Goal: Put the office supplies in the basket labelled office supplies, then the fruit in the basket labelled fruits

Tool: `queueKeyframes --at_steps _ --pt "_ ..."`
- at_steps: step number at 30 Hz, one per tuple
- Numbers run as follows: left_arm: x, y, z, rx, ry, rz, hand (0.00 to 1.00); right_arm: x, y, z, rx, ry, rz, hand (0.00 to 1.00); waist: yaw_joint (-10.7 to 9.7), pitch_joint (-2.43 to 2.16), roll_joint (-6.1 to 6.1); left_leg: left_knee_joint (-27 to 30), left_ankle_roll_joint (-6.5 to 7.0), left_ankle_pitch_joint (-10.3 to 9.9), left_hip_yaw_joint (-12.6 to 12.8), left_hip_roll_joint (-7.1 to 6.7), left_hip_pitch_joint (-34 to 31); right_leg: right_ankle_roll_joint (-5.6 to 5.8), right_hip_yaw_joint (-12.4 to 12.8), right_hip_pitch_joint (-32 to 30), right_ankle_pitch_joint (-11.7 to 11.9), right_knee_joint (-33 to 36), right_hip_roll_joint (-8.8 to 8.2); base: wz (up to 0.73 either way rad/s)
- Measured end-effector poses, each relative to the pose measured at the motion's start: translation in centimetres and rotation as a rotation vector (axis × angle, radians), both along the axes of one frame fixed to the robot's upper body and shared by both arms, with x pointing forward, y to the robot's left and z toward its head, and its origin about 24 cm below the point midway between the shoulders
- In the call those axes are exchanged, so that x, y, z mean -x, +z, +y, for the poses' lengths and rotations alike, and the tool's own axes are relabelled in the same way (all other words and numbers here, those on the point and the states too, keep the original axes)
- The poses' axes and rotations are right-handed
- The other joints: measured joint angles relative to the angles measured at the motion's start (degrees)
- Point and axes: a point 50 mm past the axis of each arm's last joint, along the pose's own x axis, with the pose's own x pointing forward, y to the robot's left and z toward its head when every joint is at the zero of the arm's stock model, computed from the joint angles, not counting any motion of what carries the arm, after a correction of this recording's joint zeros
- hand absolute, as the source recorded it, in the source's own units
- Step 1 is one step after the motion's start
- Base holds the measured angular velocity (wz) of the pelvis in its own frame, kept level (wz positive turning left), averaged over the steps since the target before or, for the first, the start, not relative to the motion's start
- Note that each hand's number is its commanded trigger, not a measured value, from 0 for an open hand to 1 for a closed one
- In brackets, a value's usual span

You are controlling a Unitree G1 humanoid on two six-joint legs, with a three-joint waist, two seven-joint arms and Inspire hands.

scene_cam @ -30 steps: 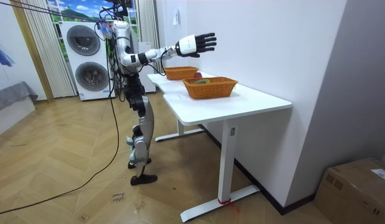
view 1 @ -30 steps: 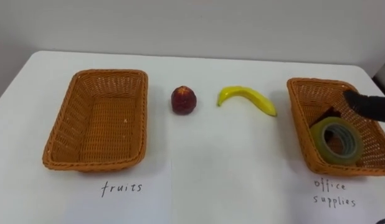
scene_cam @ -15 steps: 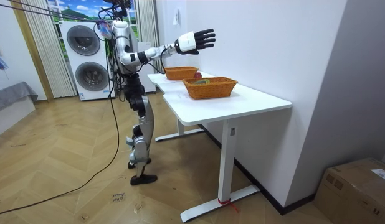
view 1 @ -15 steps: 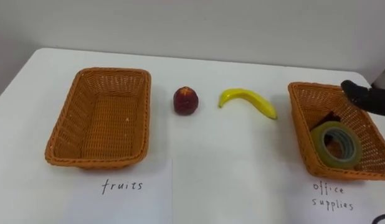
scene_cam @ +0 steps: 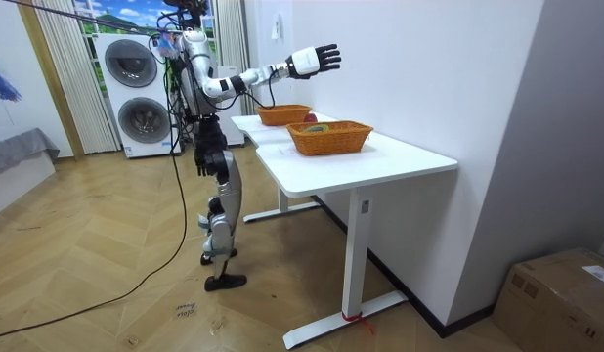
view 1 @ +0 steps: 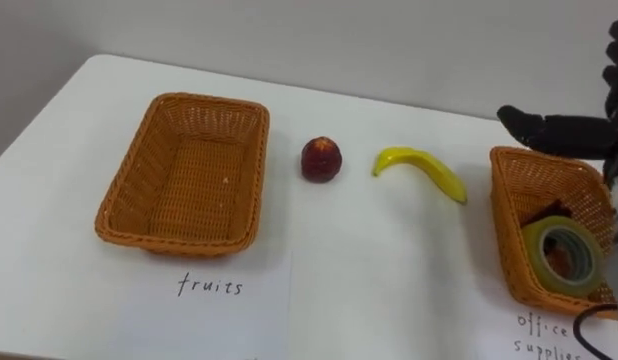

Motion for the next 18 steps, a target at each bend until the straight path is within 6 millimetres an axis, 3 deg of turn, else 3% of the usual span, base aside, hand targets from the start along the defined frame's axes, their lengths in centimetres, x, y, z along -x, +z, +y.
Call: queueKeyframes --at_steps 7,18 --pt "-0.2 0.3 0.6 -0.02 -0.001 -0.013 0.0 -0.2 -0.2 0.6 0.075 0.062 0.043 0.0 1.1 -0.29 -0.6 -0.03 -0.11 0.08 0.07 0.02 -0.58 -0.01 -0.03 -0.69 0.0 0.06 0.07 0.0" --pt "-0.9 0.5 1.1 -0.026 -0.001 -0.031 0.0 -1.7 -1.3 0.9 0.093 0.145 0.136 0.0 2.36 -0.05 -1.53 0.13 -0.11 0.08 -0.75 -0.02 -0.6 -0.01 -0.91 -0.29 0.0 -0.02 0.0 0.03"
